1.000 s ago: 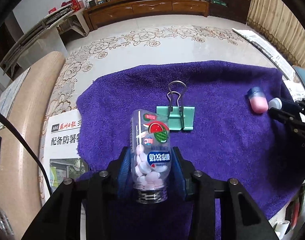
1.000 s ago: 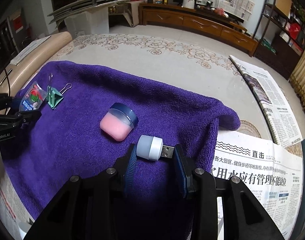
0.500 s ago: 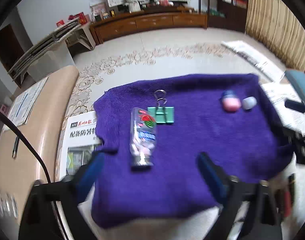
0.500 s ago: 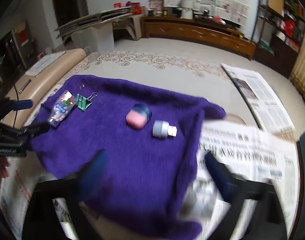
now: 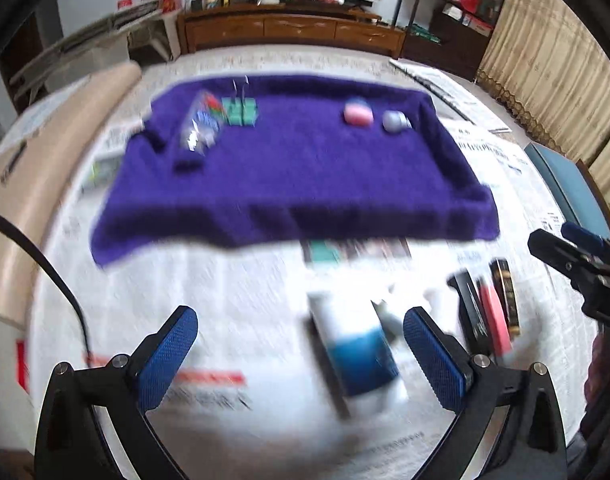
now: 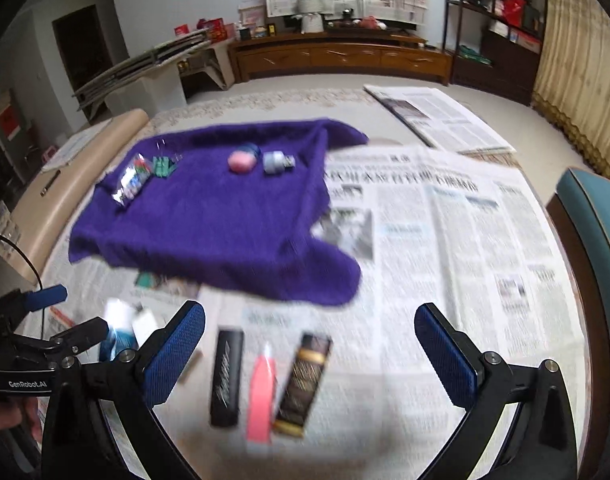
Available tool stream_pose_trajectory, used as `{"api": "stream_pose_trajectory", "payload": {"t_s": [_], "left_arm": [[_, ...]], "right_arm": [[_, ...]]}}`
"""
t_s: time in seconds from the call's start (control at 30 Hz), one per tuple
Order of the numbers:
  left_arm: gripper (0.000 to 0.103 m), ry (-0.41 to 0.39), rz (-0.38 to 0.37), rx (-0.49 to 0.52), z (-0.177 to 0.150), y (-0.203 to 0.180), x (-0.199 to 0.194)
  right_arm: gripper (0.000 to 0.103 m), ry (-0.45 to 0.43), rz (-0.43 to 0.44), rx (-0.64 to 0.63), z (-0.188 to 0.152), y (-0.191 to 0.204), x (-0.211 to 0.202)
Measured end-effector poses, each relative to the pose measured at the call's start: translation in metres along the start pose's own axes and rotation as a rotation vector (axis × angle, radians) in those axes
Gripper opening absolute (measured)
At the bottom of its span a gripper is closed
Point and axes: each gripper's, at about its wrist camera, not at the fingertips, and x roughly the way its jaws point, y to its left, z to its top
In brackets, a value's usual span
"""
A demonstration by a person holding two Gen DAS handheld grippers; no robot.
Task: Organize rigid objects
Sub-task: 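Grasp the white ADMD balm stick with the left tool while the right tool returns to the items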
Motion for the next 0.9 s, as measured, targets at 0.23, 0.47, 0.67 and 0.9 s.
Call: {"api": "stream_pose_trajectory", "payload": {"t_s": [0.23,0.47,0.67,0.9], "left_arm": [[0.103,0.031,0.057,0.006,-0.025,-0.020,0.016],[0.103,0.013,0.163,-0.002,-0.028,-0.010,0.024],[0.100,-0.010,0.162,-0.020,-0.027,-0.007,0.030],[0.072,-0.071,0.126,-0.023,-0.034,-0.012,0.024]], "right_arm": [[0.103,-0.027,-0.032,0.000,-0.031,-0.014,-0.009],[0.103,-0.029,-0.032,0.022,-0.041,-0.026,-0.007],[0.103,-0.019,-0.012,0.032,-0.041,-0.028,-0.003],[0.103,-0.007,0.001,0.054,-0.042,-0.033,-0.002]]}}
